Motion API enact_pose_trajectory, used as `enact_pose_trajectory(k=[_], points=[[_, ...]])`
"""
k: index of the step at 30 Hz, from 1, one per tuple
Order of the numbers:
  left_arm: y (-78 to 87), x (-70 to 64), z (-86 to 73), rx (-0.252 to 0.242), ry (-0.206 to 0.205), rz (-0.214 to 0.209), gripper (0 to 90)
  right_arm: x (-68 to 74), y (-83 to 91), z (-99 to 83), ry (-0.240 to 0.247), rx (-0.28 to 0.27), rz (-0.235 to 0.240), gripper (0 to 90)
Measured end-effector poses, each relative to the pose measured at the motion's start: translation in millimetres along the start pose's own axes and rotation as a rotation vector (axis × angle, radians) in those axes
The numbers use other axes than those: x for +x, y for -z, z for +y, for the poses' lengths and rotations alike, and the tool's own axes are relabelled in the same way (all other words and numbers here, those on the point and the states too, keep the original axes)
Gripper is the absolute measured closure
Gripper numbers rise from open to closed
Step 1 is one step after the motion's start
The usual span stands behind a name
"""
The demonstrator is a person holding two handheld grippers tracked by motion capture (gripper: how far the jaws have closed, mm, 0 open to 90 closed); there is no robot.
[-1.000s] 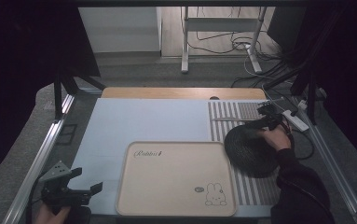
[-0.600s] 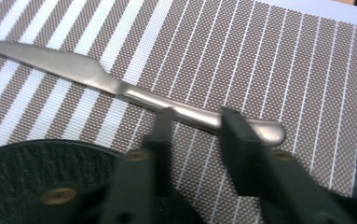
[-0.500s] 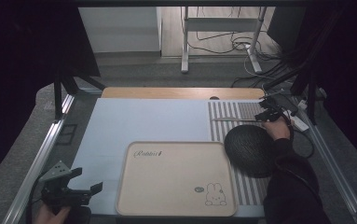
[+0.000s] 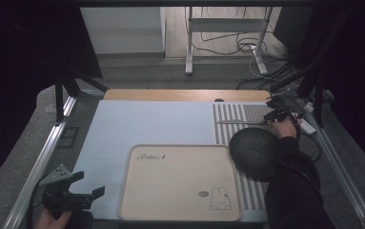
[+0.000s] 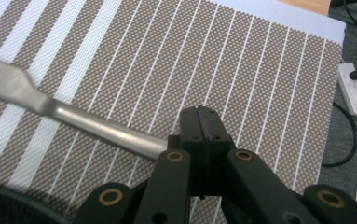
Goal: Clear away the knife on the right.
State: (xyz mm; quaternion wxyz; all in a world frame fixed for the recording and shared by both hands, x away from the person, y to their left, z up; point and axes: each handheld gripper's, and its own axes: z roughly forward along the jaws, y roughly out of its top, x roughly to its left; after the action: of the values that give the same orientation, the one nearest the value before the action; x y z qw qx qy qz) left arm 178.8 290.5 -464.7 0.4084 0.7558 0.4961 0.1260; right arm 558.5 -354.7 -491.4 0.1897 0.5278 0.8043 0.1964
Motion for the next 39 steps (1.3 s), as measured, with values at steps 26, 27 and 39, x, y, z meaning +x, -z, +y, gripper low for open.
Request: enact_pose_trajectory(k=[26,27,39], points=[[-0.8,-1.3,1.1,0.002,-0.014,0.000,1.2,-4.0,16.8,-24.1,0.040,0.183,0.190,89.8],[-0.8,-1.3,1.0,0.001,-0.014,0.000,1.2,-4.2,17.0,-23.5,0.040,0.184,0.191,89.7],[-1.0,-1.2,1.1,0.004,-0.014,0.001,1.3,7.5,38.4,1.3,0.016,-0.008,0.139,36.4]])
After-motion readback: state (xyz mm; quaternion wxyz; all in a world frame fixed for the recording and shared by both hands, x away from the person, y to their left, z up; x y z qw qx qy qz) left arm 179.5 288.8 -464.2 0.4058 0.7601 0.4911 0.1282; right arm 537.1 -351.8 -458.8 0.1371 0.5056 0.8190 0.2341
